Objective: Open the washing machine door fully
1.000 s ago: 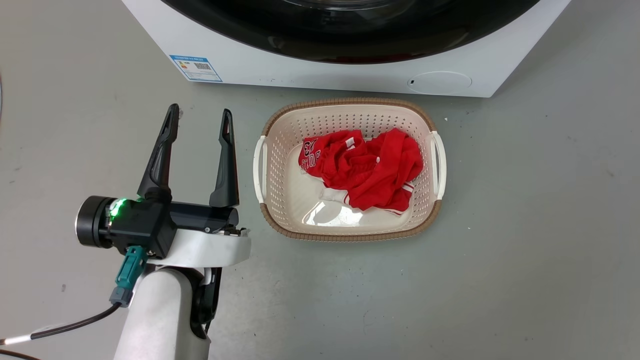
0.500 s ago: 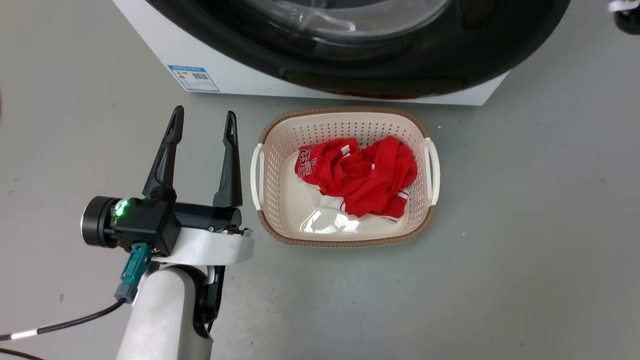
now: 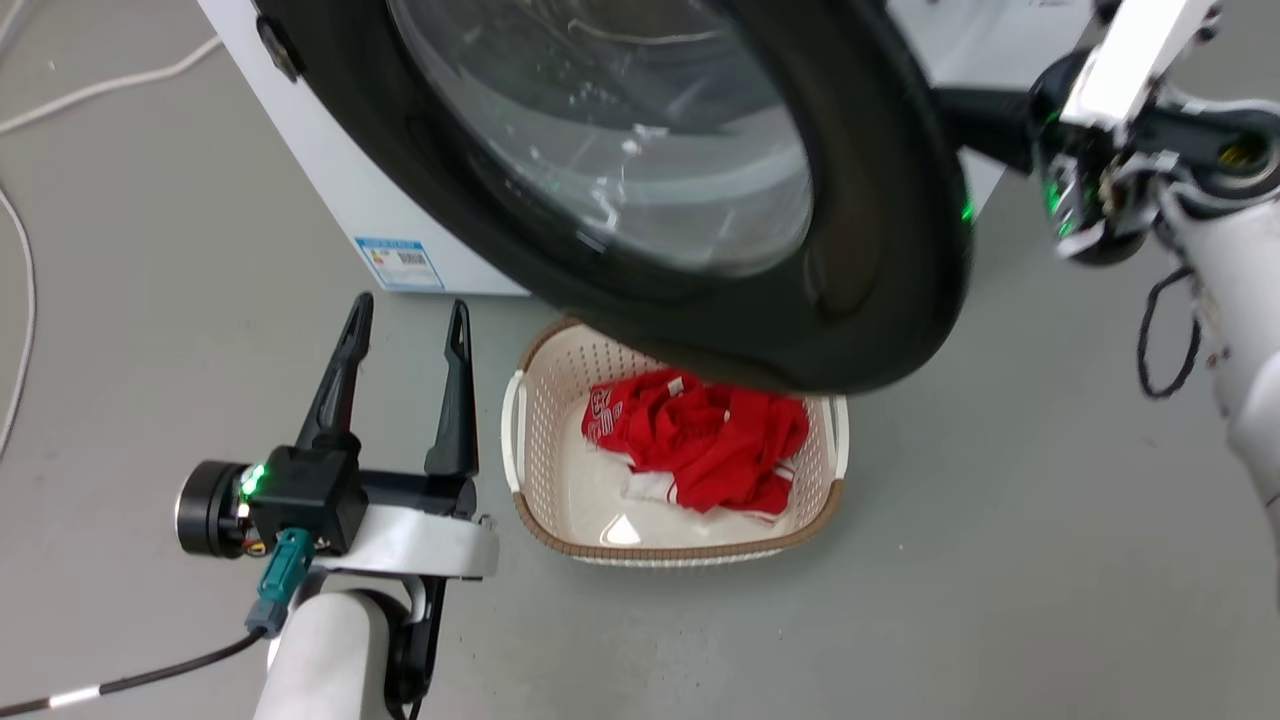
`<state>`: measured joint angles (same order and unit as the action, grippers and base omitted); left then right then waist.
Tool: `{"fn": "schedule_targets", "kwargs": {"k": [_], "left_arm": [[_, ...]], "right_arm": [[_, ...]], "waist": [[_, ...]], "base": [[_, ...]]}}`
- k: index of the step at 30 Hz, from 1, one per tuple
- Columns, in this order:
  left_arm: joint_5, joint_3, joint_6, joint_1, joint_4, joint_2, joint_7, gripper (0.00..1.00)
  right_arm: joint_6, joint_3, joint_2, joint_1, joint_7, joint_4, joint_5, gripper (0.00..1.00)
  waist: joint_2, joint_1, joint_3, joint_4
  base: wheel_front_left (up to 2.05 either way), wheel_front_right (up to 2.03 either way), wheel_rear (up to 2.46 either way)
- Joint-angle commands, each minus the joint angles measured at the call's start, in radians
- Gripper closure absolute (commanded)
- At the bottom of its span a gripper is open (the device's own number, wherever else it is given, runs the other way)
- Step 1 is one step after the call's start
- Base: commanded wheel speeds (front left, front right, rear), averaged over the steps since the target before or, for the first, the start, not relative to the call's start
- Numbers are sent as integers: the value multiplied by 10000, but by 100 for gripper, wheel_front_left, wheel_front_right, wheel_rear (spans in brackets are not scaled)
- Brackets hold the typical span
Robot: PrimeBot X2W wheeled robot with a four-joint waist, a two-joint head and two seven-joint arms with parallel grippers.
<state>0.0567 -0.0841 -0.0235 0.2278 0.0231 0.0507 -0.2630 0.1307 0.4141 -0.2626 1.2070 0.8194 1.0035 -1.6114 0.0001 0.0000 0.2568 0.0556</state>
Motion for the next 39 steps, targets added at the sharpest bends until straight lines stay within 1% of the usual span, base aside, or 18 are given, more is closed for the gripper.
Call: {"fn": "schedule_targets", "kwargs": {"k": [1,6,9,18,21,28,32,39], "left_arm": [[-58,62,-44,-261,70,-6,-26,0],[-40,111,-76,-850,205,-8,-26,0],[-13,99,-78,-1046,257,-7,-26,0],[68,92,-101,-1547,384,-7,-26,0],[98,22,-108,-1518,418,-7,-26,0],[226,-53,-54,-1573,428,-7,-26,0],[259,-60,-32,-1584,374,-7,-26,0],[307,142,-41,-1471,426,-8,-26,0]], "right_arm": [[0,99,189,-520,228,-293,-100,100],[0,364,537,-1557,666,-1045,-175,100],[0,485,666,-1942,815,-1339,-186,100],[0,1129,1483,-2928,1279,-2333,-176,100],[0,1411,1746,-3223,1371,-2727,-181,100],[0,1688,1957,-3650,1105,-3444,-195,100],[0,1368,1876,-3875,58,-3790,38,100],[0,-117,1452,-4927,-3012,-4539,211,100]], "waist": [[-1,0,-503,-53],[-1,0,-1130,-147],[-1,0,-1322,-161],[-1,0,-1695,-260],[-1,0,-1790,-217],[-1,0,-1876,-198],[-1,0,-1884,-209],[-1,0,-1907,-339]], "base": [[0,0,0],[0,0,0],[0,0,0],[0,0,0],[0,0,0],[0,0,0],[0,0,0],[0,0,0]]}}
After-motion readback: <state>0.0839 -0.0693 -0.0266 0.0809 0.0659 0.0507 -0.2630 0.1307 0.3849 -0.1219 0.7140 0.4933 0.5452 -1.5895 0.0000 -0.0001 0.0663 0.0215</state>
